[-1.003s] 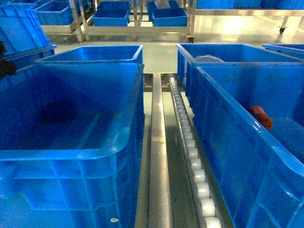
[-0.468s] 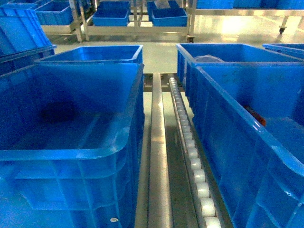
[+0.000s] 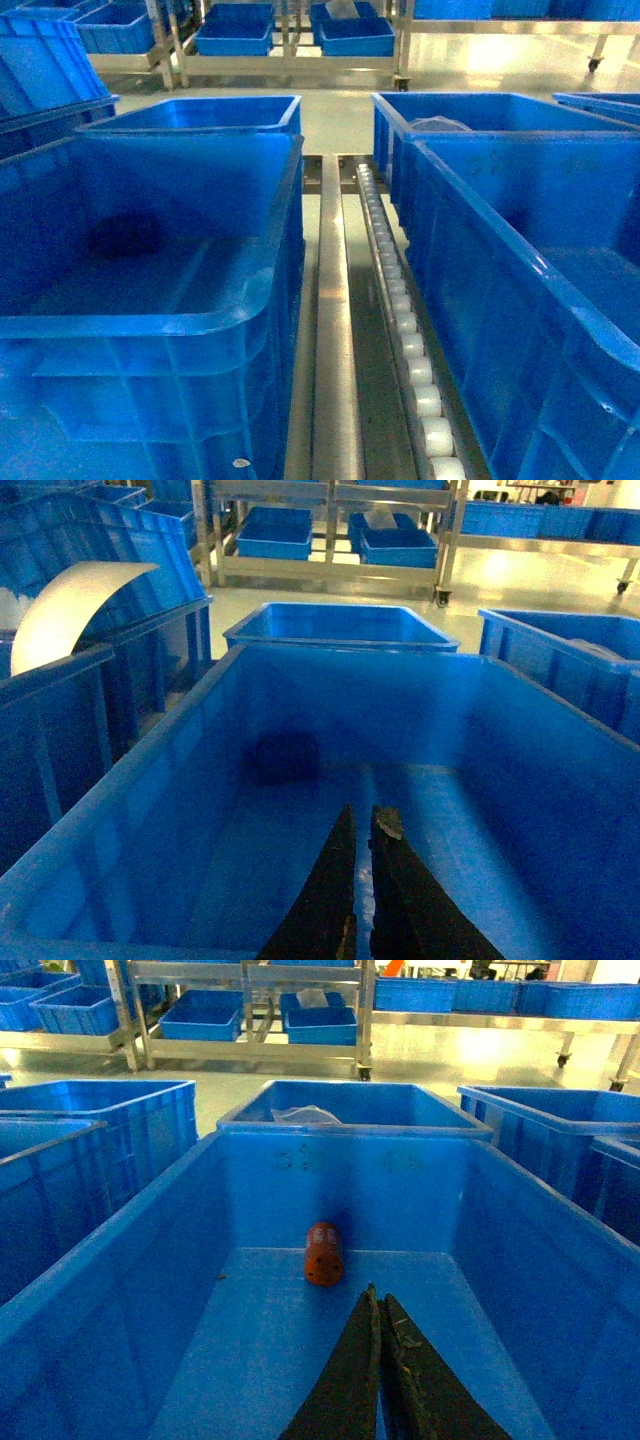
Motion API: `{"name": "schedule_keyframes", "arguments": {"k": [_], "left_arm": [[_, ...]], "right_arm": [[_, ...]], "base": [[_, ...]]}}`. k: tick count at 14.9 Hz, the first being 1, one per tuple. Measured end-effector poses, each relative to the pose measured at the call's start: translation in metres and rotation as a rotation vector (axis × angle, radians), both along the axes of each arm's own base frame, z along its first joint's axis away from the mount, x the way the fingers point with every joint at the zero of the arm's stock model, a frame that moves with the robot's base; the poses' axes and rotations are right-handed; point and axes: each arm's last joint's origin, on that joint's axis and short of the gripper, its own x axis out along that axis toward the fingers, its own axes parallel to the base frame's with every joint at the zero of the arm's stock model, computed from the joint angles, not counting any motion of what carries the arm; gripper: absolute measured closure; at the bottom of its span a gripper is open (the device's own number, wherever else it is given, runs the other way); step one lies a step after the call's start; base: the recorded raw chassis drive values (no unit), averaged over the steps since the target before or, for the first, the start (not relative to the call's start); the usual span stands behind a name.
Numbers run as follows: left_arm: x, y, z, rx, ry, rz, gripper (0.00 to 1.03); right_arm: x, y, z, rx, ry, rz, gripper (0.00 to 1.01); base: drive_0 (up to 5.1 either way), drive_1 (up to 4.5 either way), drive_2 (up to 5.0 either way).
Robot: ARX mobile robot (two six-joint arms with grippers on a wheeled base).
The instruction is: Sort blue parts and orange caps into right shelf containers
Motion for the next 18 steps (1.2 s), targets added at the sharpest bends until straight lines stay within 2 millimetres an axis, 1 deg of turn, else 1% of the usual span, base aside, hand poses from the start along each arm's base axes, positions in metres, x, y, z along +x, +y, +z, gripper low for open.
{"name": "schedule_keyframes", "arguments": {"k": [3,10,18], "left_arm": [[-0.011,0.0,-0.001,0.0,0.007,0.0,1.01],[-0.028,0.0,0.006,0.0,-0.018,0.0,1.01],[-0.042,0.0,0.006,0.0,-0.023,0.0,1.01]], "right_arm": [[-0.01,0.0,0.0,0.0,0.002,0.0,0.99],[-0.027,0.0,0.007,0.0,-0.024,0.0,0.99],[-0.041,0.0,0.007,0.0,-0.025,0.0,0.99]], "base": [[0.0,0.0,0.0],[0.0,0.0,0.0],[0.0,0.0,0.0]]}}
